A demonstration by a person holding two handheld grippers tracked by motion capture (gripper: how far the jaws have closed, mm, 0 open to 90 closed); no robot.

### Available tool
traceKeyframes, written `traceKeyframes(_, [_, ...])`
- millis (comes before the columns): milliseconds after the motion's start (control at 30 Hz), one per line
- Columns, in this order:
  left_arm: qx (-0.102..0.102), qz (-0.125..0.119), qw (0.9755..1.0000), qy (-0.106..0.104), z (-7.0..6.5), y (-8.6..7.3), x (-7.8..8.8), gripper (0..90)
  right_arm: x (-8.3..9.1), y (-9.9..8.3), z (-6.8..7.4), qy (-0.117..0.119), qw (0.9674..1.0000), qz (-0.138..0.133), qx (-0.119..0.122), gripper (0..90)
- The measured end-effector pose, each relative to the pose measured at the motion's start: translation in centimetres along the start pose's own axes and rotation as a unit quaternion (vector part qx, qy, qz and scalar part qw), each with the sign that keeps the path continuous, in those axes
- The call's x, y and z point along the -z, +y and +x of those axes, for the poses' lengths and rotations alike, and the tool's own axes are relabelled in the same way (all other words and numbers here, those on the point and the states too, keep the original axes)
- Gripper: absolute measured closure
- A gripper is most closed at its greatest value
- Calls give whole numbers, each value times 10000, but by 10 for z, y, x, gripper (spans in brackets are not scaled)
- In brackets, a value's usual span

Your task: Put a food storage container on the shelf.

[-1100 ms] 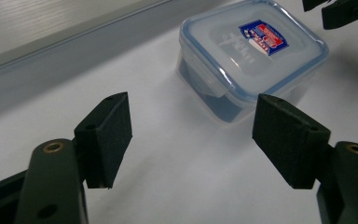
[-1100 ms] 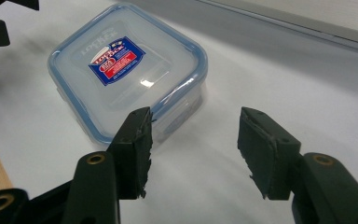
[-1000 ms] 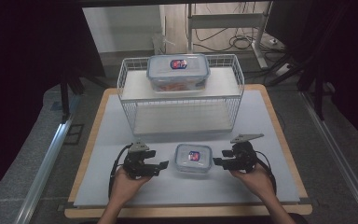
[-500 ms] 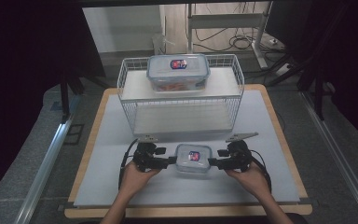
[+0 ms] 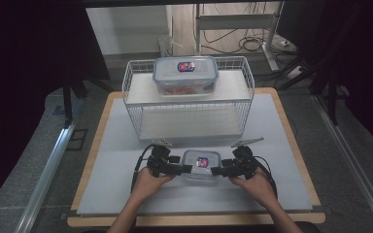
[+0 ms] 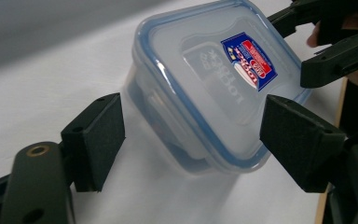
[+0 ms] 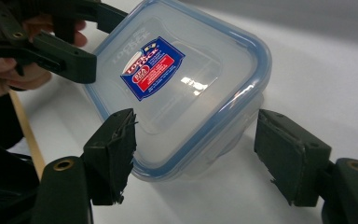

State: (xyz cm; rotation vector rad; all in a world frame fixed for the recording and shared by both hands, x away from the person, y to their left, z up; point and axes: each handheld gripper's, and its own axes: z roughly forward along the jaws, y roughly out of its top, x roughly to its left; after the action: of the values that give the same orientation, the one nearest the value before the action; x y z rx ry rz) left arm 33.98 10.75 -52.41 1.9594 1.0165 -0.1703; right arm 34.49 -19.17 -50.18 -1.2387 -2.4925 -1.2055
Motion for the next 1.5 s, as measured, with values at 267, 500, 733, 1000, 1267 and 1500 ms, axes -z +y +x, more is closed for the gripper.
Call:
traceKeyframes(267, [96,22,9998,-186,-4,4,-10,214,-6,0,-5,275,9993,57,-241,287])
traceKeyframes(500, [-83,45,9999,-41,-8,4,-2,293,-1,1,0,153,9998,50,-152,354])
traceKeyframes(733, [-156,-21,9999,14,-14,-1,7,377,9,-2,2,152,9995,-208,-202,510])
traceKeyframes(1000, [-166,-53,9998,52,-18,-7,13,435,12,-5,8,97,9995,-259,-130,527])
traceKeyframes(1267, [-54,-63,10000,21,-18,-16,21,482,11,-12,6,263,9990,-189,-301,581])
traceKeyframes(1500, [-41,-84,9999,85,-20,-17,21,481,10,-11,6,248,9991,-172,-282,585])
